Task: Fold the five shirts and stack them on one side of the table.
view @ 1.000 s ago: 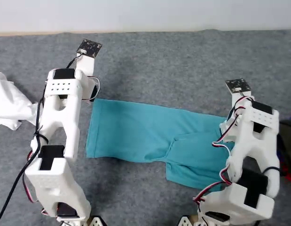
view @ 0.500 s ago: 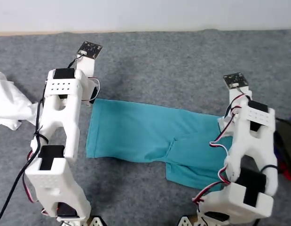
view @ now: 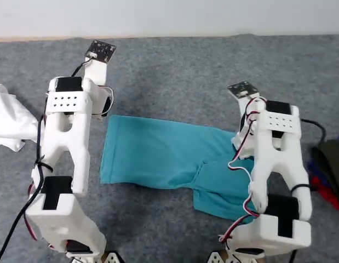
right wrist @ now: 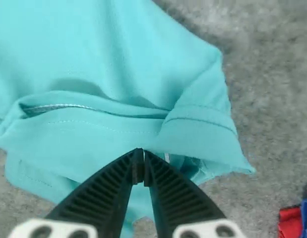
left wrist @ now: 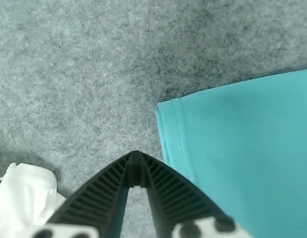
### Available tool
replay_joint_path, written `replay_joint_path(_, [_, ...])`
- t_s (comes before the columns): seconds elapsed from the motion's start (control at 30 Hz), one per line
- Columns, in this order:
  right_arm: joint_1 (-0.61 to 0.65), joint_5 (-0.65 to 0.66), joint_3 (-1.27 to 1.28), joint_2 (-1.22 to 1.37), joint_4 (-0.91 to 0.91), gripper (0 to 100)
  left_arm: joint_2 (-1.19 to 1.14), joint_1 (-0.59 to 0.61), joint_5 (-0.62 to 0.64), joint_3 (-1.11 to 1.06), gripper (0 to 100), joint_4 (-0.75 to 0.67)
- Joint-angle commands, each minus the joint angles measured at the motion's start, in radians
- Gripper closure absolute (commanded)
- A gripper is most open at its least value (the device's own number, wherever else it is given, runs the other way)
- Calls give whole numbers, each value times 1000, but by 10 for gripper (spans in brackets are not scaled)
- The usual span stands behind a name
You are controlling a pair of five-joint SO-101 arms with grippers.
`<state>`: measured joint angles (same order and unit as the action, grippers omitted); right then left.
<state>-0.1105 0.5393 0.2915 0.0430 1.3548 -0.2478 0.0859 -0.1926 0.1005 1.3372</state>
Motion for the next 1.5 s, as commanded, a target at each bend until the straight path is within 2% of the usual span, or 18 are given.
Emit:
replay_joint_path(0.0, [1,26,-84,25,-16,988,61,-6,-6,42,996,3])
replay_joint_path(0.37, [-110,49,-238,188,-113,988,61,0,-9,41,996,2])
replay_joint_path(0.67, [-220,80,-486,401,-110,988,61,2,-11,-1,996,-26])
replay_joint_path(1.17, [-255,117,-661,486,-117,989,63,-5,-9,-1,996,-26])
replay_joint_path(1.37, [-255,124,-663,478,8,982,63,-6,-9,-1,996,-26])
replay_joint_path(1.47, [-254,123,-663,476,97,942,63,-8,-9,-1,996,-26])
